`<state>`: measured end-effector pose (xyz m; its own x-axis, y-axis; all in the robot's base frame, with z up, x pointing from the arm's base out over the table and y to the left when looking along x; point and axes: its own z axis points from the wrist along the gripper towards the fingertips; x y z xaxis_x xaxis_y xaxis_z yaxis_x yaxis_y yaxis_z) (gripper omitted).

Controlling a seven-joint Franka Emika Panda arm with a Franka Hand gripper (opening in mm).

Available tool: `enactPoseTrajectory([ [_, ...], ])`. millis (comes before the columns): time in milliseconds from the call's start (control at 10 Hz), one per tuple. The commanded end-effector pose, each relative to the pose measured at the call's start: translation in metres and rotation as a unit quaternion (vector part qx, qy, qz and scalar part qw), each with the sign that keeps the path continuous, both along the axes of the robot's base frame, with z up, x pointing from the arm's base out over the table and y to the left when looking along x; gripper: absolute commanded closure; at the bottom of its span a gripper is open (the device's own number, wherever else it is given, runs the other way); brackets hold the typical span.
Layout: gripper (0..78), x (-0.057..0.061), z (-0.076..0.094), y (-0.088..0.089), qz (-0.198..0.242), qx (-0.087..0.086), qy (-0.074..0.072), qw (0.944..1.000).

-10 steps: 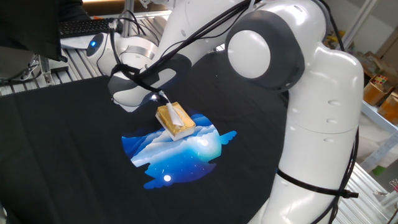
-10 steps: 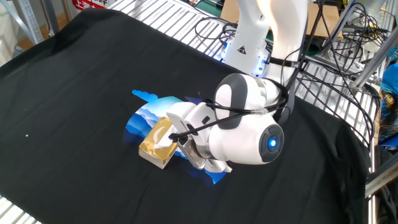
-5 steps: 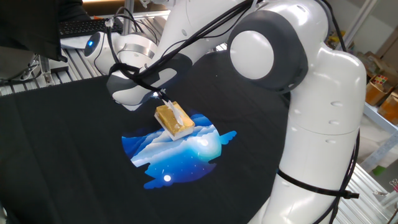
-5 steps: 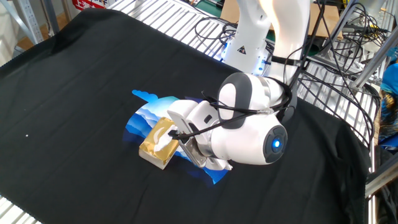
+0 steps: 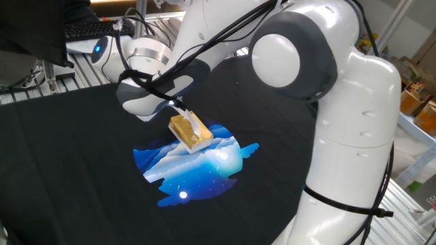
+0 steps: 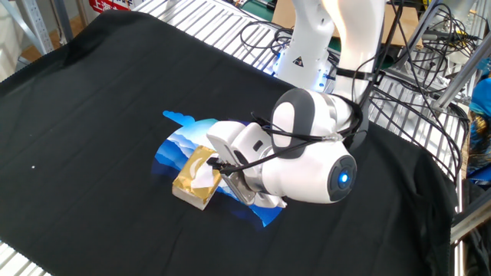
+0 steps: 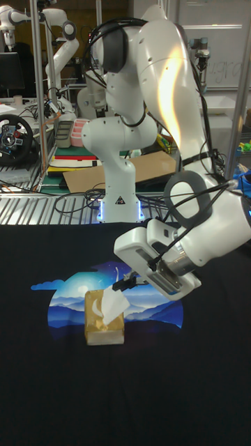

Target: Pull out a napkin

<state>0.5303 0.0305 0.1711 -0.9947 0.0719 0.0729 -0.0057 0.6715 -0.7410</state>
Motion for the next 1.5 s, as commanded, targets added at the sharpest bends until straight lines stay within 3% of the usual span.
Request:
enactPoseTrajectory([
  [100,76.1,0.001,0.021,-0.006,0.007,-0.005,0.004,1.0],
  [700,76.1,0.003,0.039,-0.015,0.008,0.006,0.007,0.9999],
  [1000,76.1,0.005,0.051,-0.021,0.015,0.01,0.014,0.9997],
  [1500,76.1,0.008,0.061,-0.027,0.018,0.006,0.017,0.9997],
])
